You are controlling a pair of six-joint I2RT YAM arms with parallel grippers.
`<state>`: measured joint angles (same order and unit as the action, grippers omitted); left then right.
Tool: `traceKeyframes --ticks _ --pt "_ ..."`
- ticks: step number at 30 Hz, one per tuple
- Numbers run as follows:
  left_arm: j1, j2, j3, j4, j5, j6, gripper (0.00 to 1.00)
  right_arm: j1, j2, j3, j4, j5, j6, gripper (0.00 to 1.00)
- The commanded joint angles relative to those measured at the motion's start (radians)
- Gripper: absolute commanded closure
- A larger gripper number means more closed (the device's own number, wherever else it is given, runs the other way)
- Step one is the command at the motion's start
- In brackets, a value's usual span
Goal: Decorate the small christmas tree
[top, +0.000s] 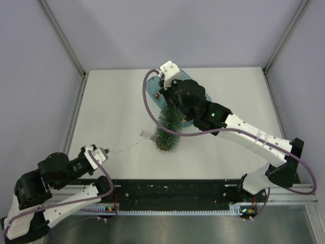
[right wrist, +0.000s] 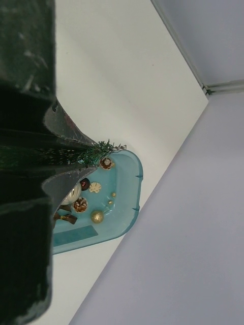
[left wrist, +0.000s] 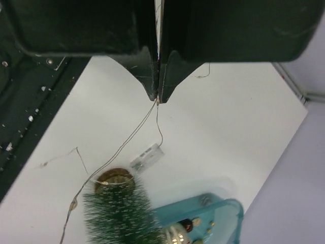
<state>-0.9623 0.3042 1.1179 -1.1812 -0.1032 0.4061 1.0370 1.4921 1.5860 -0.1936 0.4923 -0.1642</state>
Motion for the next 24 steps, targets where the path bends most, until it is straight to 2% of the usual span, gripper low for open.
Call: traceKeyframes --ticks 1,6,11,19,21,24 --pt "-0.003 -0.003 -0.03 0.084 -0.292 -0.171 1.0 -0.011 -0.09 -0.02 -0.007 -0.127 0.026 1.0" --pt "-0.004 0.012 -0.072 0.095 -0.328 -0.242 1.0 -0.012 -0.144 -0.029 -0.085 -0.237 0.061 1.0" --pt "-0.013 0.084 -0.079 0.135 -0.383 -0.311 1.0 -0.012 -0.22 -0.066 -0.138 -0.262 0.063 1.0" --pt "0.0 0.343 0.009 0.167 -0.36 -0.343 1.0 -0.011 -0.28 -0.126 -0.168 -0.282 0.061 1.0" --pt "0.061 0.395 0.008 0.202 -0.314 -0.336 1.0 -0.012 -0.282 -0.13 -0.168 -0.279 0.058 1.0" --pt "0.325 0.476 0.028 0.274 -0.12 -0.32 1.0 -0.011 -0.286 -0.138 -0.165 -0.255 0.046 1.0"
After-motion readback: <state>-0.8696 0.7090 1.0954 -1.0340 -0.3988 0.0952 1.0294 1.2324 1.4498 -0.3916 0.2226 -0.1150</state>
